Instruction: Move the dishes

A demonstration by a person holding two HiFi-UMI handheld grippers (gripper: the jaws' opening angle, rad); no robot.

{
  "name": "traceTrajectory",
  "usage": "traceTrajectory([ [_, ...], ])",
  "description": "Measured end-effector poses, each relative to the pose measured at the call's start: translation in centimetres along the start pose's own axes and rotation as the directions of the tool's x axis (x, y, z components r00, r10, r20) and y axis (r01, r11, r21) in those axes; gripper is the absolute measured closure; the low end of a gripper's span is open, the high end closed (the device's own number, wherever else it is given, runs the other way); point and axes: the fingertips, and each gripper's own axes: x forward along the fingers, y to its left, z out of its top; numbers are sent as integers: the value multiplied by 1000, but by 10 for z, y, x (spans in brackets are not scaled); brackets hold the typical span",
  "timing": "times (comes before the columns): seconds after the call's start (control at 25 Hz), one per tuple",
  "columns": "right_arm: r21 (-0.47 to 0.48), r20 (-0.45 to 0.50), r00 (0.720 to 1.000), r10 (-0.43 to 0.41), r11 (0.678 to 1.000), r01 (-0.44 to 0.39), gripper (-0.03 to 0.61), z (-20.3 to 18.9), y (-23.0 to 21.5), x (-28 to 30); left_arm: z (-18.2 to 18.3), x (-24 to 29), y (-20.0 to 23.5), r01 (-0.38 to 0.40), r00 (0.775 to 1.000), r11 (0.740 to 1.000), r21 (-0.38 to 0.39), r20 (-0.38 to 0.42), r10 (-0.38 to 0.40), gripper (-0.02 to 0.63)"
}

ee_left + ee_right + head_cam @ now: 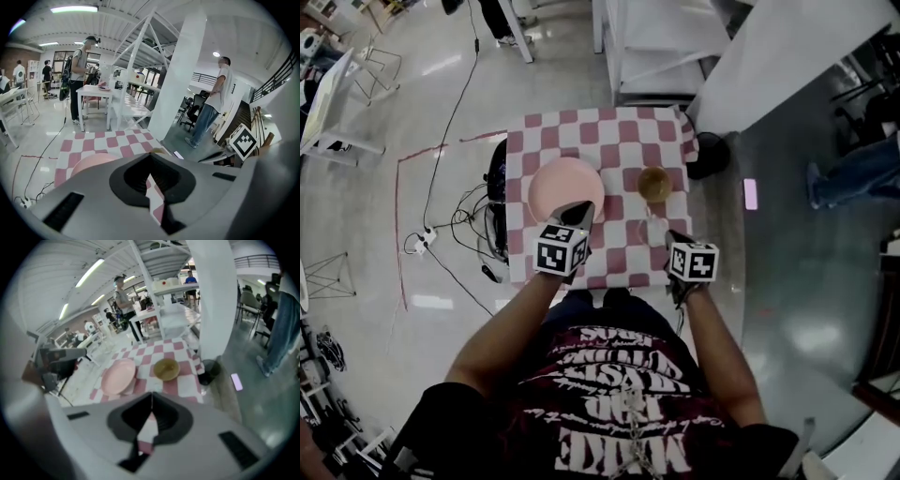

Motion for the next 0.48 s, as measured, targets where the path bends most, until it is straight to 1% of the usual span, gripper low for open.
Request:
traceTrajectory([
  [0.12,0,-31,999,8,1000,-8,543,-11,-10,7,-12,5,-7,-13,1000,1000,3,-15,14,588],
  [0.32,19,-71,997,31,999,-29,540,-18,-28,24,-22,8,-14,-36,999,999,-15,-15,36,588],
  [0.36,31,-83,996,45,999,-42,517,-20,-31,29,-23,8,-15,-42,999,999,-17,-14,41,588],
  [0.4,49,-96,993,64,997,-59,423,-22,-32,34,-24,7,-16,-48,999,999,-20,-14,48,588],
  [0.44,69,-108,991,84,995,-77,385,-24,-34,39,-25,6,-17,-56,998,998,-22,-13,56,588],
  [0.48,87,-121,988,99,992,-88,382,-26,-36,44,-25,4,-17,-65,998,998,-23,-12,65,588],
])
